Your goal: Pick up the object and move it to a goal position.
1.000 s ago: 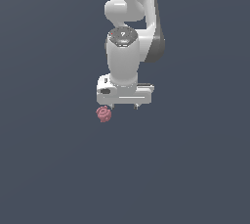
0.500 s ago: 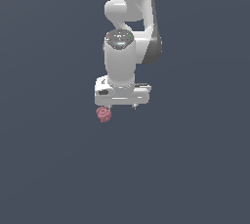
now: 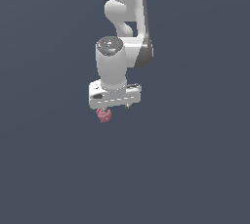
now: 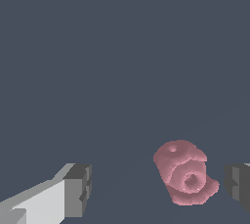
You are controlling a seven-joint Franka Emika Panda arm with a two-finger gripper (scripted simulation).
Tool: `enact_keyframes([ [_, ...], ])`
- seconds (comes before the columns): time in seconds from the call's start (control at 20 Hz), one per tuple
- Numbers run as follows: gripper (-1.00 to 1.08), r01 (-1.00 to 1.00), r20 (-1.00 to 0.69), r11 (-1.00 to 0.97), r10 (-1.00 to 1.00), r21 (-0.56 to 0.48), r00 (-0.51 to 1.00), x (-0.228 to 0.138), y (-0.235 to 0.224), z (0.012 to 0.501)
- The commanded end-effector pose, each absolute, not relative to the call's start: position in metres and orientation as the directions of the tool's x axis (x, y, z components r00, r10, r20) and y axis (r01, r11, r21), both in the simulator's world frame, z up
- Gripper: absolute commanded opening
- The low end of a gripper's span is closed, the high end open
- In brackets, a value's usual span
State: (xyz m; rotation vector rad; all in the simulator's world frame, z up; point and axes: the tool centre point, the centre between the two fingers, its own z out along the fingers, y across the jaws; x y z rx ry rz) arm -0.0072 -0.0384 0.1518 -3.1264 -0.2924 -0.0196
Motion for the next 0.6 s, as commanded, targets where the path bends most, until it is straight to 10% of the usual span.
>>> enact_keyframes([
  [0.0, 1.0, 0.234, 0.011, -0.972, 0.234, 0.001, 0.972, -0.011, -0.048, 0.144],
  [0.55, 1.0, 0.443, 0.003, -0.896, 0.443, 0.003, 0.896, -0.033, -0.087, 0.112],
])
